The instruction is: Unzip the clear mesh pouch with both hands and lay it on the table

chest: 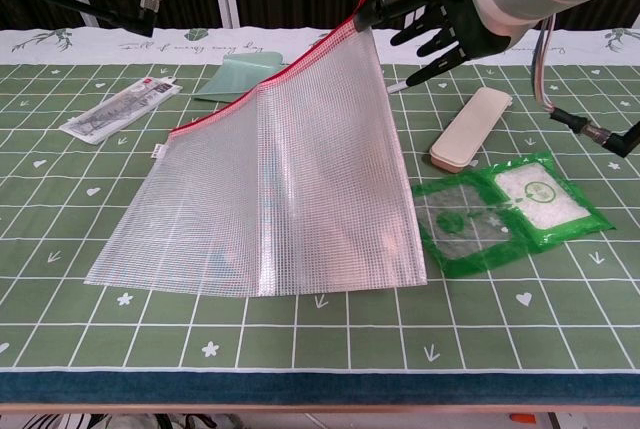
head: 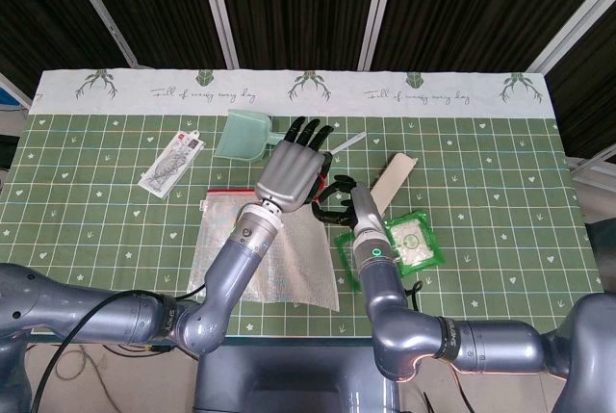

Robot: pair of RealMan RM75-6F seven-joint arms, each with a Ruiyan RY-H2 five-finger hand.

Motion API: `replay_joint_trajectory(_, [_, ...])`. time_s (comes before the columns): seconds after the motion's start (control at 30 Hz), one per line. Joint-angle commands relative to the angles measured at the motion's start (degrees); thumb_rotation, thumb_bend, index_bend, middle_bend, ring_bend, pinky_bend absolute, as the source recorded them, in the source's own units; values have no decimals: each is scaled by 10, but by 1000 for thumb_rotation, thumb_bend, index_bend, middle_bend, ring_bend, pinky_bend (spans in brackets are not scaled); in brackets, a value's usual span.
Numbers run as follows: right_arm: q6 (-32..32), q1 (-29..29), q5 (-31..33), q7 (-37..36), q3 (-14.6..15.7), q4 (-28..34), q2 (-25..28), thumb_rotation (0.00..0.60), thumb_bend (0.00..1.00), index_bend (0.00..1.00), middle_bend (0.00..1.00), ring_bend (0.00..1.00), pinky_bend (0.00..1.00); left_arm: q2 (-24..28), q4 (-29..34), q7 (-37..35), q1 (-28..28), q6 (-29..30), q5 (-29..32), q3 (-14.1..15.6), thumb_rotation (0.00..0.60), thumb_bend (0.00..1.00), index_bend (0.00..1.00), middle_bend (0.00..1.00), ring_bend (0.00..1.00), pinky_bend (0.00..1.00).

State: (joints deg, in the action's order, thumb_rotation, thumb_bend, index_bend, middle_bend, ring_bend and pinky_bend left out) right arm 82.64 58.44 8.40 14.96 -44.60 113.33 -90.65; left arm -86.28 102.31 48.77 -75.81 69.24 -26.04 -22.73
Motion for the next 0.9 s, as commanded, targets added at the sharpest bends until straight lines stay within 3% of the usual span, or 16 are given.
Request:
replay_joint_trajectory(0.03, [0,-1,0,1,0,0,-2,600,448,598,155,10,214,0,1,-1,0,0,0,0,600,507,606,105,0,0])
replay_joint_trajectory(0.37, [0,-8,-2,5,-3,1,-6,600,453,598,148,10,214,2,1,-4,-2,1,3,0,600,507,606,105,0,0])
replay_joint_trajectory(0.9, [-7,-16,-7,6,-18,15,-2,600,545,651,171,10,214,8,4,-17,9,-1,1,12,600,507,606,105,0,0])
